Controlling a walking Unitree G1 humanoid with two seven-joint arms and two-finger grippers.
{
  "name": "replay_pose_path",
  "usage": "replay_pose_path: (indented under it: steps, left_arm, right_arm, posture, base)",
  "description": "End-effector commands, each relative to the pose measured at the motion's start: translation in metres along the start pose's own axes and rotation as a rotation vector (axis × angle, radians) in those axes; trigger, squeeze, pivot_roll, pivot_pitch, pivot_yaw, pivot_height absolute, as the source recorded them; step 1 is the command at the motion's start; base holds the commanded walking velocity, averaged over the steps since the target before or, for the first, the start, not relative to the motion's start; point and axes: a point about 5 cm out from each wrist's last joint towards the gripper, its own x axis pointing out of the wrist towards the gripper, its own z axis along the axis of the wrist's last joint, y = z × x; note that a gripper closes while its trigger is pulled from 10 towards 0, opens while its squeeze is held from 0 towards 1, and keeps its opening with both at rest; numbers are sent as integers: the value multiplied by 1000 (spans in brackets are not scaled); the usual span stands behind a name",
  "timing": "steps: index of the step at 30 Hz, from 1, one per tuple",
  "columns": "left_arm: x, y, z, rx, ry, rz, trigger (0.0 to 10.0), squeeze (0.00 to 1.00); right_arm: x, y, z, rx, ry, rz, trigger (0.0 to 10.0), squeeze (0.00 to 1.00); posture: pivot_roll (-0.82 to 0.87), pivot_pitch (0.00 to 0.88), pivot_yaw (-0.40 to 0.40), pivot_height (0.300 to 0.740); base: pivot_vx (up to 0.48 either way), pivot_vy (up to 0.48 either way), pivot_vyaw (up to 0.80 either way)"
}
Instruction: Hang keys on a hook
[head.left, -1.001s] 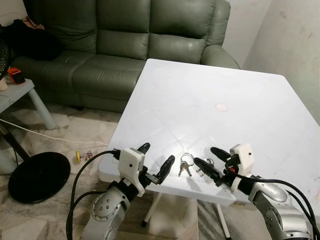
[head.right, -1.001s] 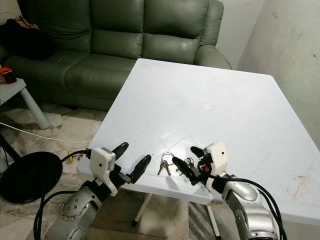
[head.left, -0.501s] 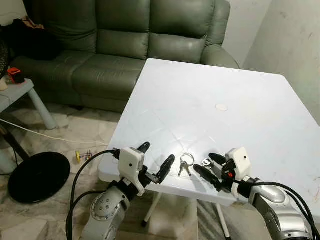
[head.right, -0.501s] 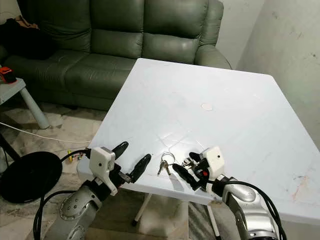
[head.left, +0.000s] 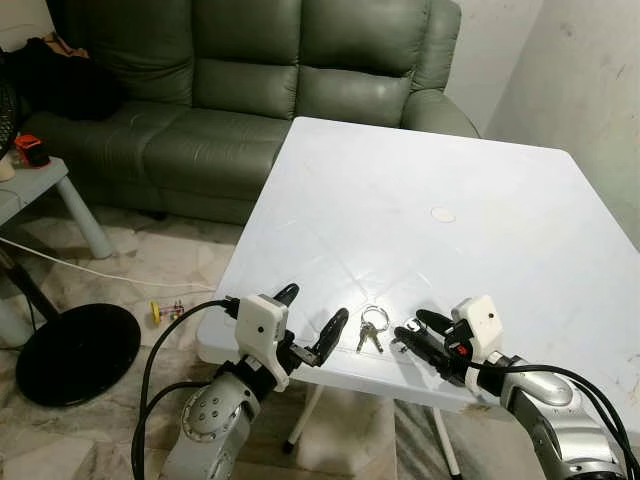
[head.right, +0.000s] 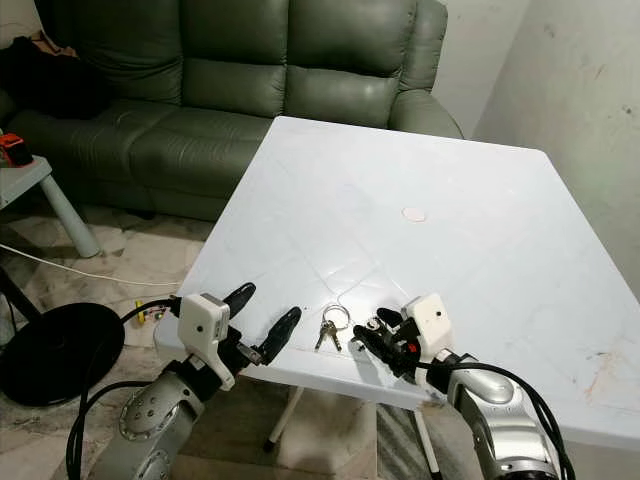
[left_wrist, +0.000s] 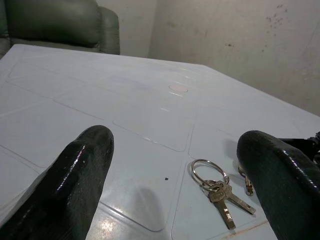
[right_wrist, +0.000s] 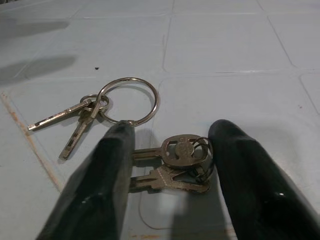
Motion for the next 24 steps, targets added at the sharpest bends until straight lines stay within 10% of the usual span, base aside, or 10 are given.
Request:
replay_pose_path:
  steps: [1, 7, 13, 15, 24]
  left_arm:
    - [1, -3, 4, 7, -12, -11, 10000, 0]
    - [2, -3, 5, 6, -15, -12, 10000, 0]
    - [3, -4, 5, 5, -17, -17, 10000, 0]
    - [3, -4, 5, 4, -16, -18, 10000, 0]
    - [5, -4, 5, 5, -19, -23, 10000, 0]
  right_arm:
    - [-3, -7, 1, -13, 2, -30, 2667, 0]
    - [-4, -10, 0, -12, 2, -46, 2078, 0]
    - [-5, -12, -1, -12, 5, -57, 4745, 0]
    - [-6, -13, -1, -10, 3, -63, 10000, 0]
    - [-8, -19, 1, -5, -19, -82, 10000, 0]
  posture:
    - [57, 33, -74, 740]
    - [55, 32, -73, 740]
    - [53, 29, -70, 740]
    - [52, 27, -69, 740]
    - [49, 25, -67, 740]
  base:
    - [0, 0, 0]
    - [0, 0, 0]
    - [0, 0, 0]
    - [0, 0, 0]
    - [0, 0, 0]
